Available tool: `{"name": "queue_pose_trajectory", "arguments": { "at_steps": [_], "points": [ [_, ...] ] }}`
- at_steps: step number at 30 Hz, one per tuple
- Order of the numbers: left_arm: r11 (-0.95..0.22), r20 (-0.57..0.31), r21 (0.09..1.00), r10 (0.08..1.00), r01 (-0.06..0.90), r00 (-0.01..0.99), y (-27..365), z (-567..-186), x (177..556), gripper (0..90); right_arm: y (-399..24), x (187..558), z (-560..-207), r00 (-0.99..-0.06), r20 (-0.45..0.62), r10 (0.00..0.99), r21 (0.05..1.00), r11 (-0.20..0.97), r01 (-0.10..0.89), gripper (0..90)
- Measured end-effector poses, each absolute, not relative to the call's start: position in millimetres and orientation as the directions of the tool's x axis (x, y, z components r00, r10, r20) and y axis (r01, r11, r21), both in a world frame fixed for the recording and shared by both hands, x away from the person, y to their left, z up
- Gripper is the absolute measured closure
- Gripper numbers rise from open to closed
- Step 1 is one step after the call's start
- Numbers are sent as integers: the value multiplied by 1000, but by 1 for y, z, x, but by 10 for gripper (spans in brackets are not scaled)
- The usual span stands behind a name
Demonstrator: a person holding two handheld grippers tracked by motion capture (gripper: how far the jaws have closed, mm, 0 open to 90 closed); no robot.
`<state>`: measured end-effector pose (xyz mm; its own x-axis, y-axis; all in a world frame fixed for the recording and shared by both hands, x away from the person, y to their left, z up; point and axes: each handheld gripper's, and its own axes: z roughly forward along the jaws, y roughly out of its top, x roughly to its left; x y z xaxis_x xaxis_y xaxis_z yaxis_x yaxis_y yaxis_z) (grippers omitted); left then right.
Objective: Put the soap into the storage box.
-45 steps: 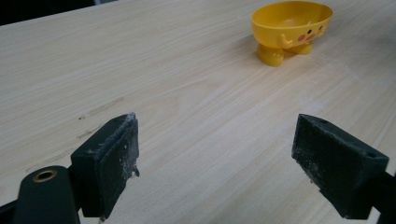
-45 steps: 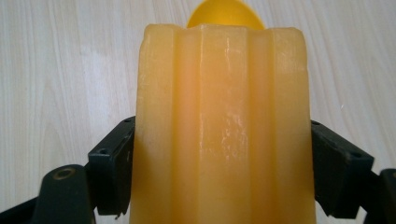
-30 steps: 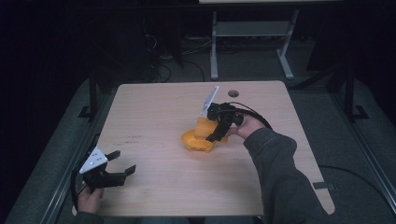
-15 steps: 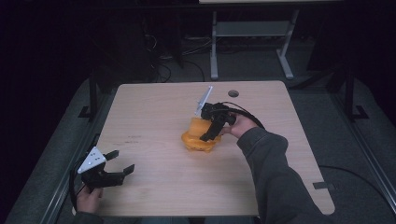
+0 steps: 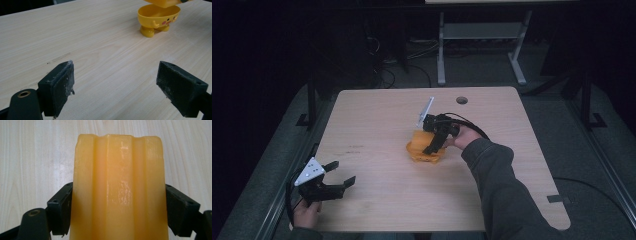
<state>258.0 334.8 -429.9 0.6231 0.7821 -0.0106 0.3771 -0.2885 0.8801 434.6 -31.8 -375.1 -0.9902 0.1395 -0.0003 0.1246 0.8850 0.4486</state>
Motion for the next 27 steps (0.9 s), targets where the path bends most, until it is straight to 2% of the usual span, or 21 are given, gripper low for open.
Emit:
{"name": "queue_pose_trajectory", "arguments": {
  "at_steps": [24, 27],
  "points": [
    [-290, -8, 880, 782, 375, 624, 336, -430, 258, 143, -20, 437, -391, -994, 18, 109, 430, 896, 106, 205],
    [-291, -6, 881, 782, 373, 624, 336, -429, 258, 143, -21, 437, -393, -993, 23, 114, 452, 885, 112, 204]
  ]
}}
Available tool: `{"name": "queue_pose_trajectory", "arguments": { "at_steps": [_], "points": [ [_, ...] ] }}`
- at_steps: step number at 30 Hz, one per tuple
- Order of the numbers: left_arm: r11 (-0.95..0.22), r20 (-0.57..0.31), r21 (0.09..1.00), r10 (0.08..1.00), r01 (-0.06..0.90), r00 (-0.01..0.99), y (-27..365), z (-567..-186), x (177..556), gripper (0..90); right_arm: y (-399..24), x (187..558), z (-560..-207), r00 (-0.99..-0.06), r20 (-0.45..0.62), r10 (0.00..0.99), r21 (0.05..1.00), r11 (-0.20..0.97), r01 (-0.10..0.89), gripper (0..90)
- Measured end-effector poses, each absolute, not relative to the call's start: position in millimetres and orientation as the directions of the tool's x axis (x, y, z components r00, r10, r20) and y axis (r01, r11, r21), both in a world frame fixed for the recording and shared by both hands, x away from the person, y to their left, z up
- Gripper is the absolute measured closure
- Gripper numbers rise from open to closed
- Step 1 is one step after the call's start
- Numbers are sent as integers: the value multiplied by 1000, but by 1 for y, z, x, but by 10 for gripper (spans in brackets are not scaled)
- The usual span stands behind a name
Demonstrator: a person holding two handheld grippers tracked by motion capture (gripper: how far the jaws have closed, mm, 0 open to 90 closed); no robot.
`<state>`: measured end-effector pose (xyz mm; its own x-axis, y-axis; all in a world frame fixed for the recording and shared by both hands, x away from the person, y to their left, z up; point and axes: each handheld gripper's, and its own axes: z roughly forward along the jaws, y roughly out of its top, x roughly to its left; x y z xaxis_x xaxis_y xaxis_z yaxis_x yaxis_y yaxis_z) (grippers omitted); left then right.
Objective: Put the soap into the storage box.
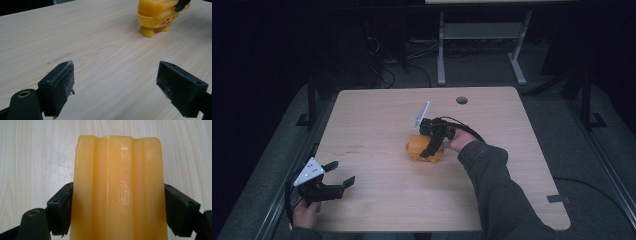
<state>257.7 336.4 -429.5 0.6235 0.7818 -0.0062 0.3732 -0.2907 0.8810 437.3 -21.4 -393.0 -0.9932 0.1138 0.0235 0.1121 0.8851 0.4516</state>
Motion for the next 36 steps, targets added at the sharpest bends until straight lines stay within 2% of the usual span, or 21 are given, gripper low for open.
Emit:
{"name": "queue_pose_trajectory", "arguments": {
  "at_steps": [17, 36],
  "points": [
    [-287, -10, 881, 782, 375, 623, 336, -430, 258, 143, -24, 438, -394, -990, 46, 132, 469, 873, 138, 186],
    [-286, -13, 880, 783, 378, 622, 335, -429, 257, 143, -37, 433, -382, -985, 24, 173, 505, 848, 162, 166]
  ]
}}
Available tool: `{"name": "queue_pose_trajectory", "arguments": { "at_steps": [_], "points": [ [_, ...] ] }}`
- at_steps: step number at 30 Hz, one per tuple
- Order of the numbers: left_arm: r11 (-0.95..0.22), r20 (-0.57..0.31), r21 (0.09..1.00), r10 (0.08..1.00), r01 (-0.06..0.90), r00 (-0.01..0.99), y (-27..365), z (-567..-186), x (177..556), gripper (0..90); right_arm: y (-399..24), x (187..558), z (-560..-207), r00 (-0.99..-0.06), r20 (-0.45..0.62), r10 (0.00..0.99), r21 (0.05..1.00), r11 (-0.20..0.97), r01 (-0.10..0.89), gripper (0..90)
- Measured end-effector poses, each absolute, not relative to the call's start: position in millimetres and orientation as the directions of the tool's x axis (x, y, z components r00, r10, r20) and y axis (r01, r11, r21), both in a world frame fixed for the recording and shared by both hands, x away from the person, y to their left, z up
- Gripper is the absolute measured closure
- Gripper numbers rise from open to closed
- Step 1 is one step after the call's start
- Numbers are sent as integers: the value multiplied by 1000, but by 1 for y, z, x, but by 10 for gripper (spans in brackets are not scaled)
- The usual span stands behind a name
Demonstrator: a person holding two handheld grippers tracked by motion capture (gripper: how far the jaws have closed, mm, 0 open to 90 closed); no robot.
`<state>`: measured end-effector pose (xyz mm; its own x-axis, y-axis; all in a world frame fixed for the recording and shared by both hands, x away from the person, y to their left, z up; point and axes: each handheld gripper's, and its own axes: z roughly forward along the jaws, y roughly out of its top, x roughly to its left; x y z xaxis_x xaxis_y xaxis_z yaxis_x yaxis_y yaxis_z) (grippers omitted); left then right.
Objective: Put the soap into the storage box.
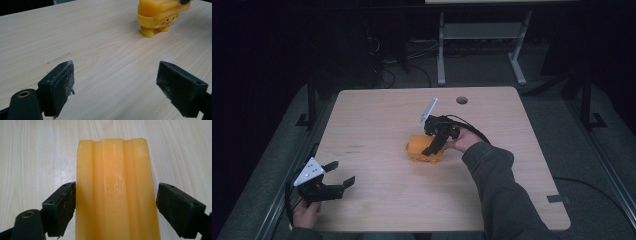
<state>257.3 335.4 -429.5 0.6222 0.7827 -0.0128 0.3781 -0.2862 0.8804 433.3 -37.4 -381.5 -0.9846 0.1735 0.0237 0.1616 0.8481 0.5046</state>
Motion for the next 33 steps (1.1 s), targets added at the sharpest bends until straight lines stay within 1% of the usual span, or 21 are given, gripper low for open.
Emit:
{"name": "queue_pose_trajectory", "arguments": {
  "at_steps": [9, 14, 16, 21, 33],
  "points": [
    [-287, -11, 880, 783, 377, 622, 335, -430, 257, 143, -52, 430, -373, -980, 15, 199, 540, 823, 176, 170],
    [-287, -10, 880, 784, 377, 621, 336, -429, 257, 143, -60, 429, -369, -975, 6, 221, 540, 820, 189, 171],
    [-288, -10, 880, 783, 377, 622, 336, -429, 257, 143, -63, 428, -367, -974, 12, 225, 545, 816, 195, 189],
    [-287, -11, 880, 783, 377, 622, 335, -430, 257, 143, -69, 426, -362, -973, -6, 232, 553, 811, 190, 186],
    [-286, -12, 880, 784, 379, 621, 335, -430, 257, 143, -81, 420, -356, -966, -12, 256, 565, 799, 205, 189]
  ]
}}
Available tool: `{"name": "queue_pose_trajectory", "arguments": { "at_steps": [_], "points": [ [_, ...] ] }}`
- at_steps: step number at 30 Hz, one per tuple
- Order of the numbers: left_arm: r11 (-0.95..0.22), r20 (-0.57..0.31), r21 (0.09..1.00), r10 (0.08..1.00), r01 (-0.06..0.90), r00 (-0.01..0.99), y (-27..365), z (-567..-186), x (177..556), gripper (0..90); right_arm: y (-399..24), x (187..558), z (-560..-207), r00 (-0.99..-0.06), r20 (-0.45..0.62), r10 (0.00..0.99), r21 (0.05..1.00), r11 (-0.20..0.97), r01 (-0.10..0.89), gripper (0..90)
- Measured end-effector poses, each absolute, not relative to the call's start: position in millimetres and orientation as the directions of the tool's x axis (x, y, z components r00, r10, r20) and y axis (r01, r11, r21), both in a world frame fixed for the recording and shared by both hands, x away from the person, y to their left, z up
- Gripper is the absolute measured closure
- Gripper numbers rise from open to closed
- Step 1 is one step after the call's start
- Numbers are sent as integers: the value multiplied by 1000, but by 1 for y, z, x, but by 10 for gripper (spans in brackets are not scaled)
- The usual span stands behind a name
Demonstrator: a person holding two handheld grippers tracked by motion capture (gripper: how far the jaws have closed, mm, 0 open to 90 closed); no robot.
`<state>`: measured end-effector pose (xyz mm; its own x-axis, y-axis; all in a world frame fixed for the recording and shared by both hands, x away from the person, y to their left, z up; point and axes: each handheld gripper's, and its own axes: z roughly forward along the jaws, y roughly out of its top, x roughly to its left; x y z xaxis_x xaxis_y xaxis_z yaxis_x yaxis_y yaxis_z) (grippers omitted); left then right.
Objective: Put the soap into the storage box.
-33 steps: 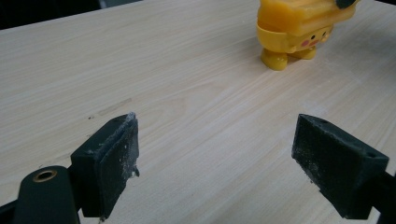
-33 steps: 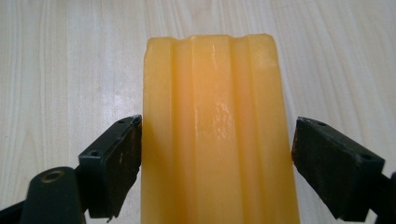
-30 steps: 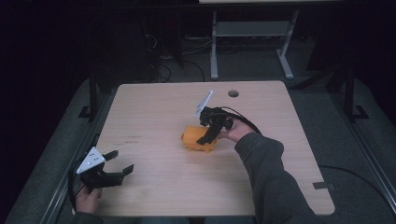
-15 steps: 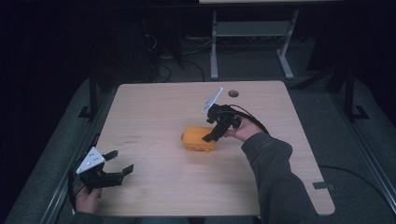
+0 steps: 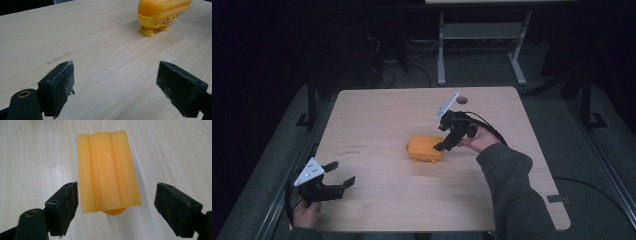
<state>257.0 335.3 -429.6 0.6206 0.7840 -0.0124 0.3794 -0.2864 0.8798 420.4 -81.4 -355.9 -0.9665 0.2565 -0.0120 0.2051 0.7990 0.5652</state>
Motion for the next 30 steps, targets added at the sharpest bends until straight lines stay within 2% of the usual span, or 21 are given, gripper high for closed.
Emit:
{"name": "queue_pose_trajectory", "arguments": {
  "at_steps": [30],
  "points": [
    [-288, -11, 880, 783, 378, 622, 335, -430, 257, 143, -106, 410, -358, -951, 9, 309, 559, 787, 261, 196]
  ]
}}
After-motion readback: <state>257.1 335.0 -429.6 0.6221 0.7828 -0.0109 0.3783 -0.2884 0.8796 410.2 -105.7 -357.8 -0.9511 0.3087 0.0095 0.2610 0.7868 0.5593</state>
